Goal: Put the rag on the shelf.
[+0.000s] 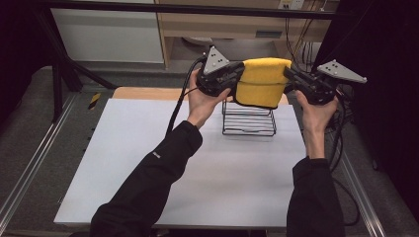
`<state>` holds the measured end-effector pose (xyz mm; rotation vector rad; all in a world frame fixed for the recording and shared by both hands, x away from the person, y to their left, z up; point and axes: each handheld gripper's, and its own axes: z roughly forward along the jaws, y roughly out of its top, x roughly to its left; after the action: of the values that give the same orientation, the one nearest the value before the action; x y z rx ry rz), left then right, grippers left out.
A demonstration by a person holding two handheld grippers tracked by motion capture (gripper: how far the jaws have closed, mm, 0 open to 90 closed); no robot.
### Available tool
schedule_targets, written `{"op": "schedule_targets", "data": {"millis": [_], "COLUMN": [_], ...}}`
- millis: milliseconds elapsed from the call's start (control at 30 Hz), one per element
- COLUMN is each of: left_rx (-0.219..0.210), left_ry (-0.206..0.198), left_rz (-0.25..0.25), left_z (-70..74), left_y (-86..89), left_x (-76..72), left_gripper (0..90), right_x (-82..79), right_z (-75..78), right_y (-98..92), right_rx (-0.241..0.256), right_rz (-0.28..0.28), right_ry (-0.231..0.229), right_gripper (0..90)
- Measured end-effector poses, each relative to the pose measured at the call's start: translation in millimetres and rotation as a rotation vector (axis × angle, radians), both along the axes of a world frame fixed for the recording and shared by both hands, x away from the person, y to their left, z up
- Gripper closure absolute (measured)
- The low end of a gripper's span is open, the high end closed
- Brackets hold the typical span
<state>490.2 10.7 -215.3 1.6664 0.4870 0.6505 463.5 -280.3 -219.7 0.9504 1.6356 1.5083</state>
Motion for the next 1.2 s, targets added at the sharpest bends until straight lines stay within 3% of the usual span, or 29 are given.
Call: {"op": "schedule_targets", "data": {"millis": [367, 533, 900, 1200], "left_rx": [0.034, 0.058, 0.072, 0.041], "left_ry": [0.056, 0.057, 0.107, 0.138], "left_rz": [-0.011, -0.01, -0.015, -0.041], "left_z": [-14.7, -21.6, -36.9, -24.0], "left_y": [3.7, 2.3, 2.6, 17.2], "left_x": [-9.3, -14.8, -17.4, -25.2], "left_gripper": [77.1, 76.0, 73.5, 63.6], "right_x": [-13.7, -19.6, -22.5, -22.8], "right_z": [-10.8, -17.0, -32.7, -40.7], "right_y": [2.5, 0.9, -0.4, -4.1], "right_rx": [-0.018, -0.042, -0.044, -0.051], "right_rz": [0.013, 0.017, 0.021, 0.03], "right_ry": [0.047, 0.069, 0.084, 0.102], "right_gripper": [82.8, 82.5, 82.1, 81.8]}}
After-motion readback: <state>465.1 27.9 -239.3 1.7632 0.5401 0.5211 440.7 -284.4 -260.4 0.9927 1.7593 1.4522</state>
